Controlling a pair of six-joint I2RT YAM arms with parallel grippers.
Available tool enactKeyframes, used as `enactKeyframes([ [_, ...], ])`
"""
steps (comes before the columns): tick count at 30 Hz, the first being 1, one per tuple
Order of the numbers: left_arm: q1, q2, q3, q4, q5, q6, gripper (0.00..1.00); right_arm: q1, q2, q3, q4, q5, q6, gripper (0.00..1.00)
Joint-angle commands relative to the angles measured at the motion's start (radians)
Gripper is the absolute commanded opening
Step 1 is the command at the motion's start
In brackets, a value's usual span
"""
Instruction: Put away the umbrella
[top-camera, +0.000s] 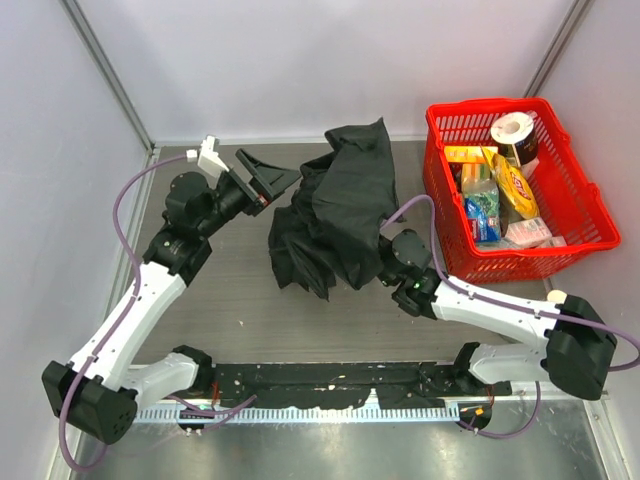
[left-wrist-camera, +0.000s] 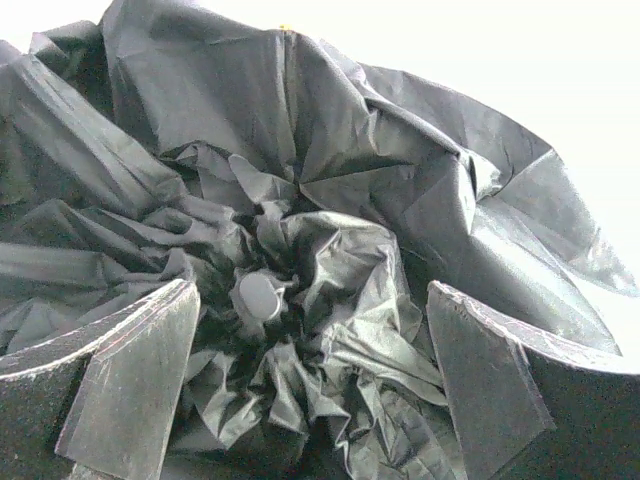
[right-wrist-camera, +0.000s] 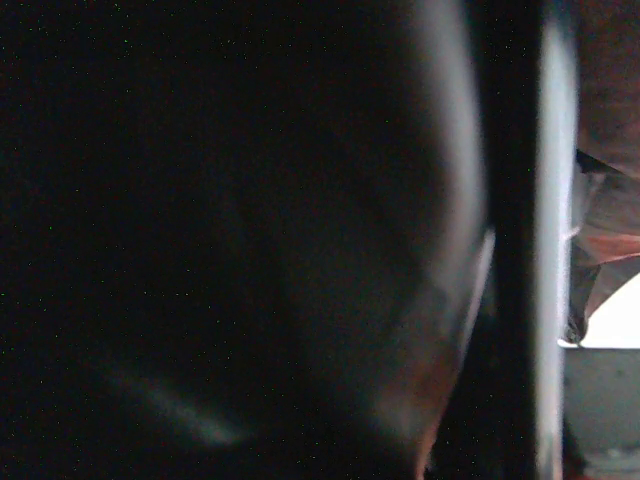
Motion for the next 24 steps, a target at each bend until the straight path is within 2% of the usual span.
enactKeyframes([
  [1,-0.028,-0.012,0.022,0.058,-0.098,-0.083,1.00,0.002,0.030,0.024,0.261,0.116,-0.121,0.01],
  [4,-0.057,-0.020,0.016,0.072,-0.120,-0.105,1.00,0.003,0.067,0.062,0.266,0.102,-0.128,0.01],
  [8,-0.086,0.039,0.059,0.038,-0.150,-0.059,1.00,0.008,0.087,0.106,0.249,0.077,-0.110,0.01],
  [16,-0.130,0.118,0.056,0.081,-0.183,-0.034,1.00,0.012,0.078,0.119,0.243,0.067,-0.070,0.01],
  [20,-0.140,0.152,0.041,0.199,-0.152,-0.043,1.00,0.025,0.078,0.123,0.225,0.051,-0.064,0.01],
  [24,-0.141,0.217,0.021,0.374,-0.039,-0.129,1.00,0.026,0.087,0.120,0.221,0.050,-0.044,0.01],
])
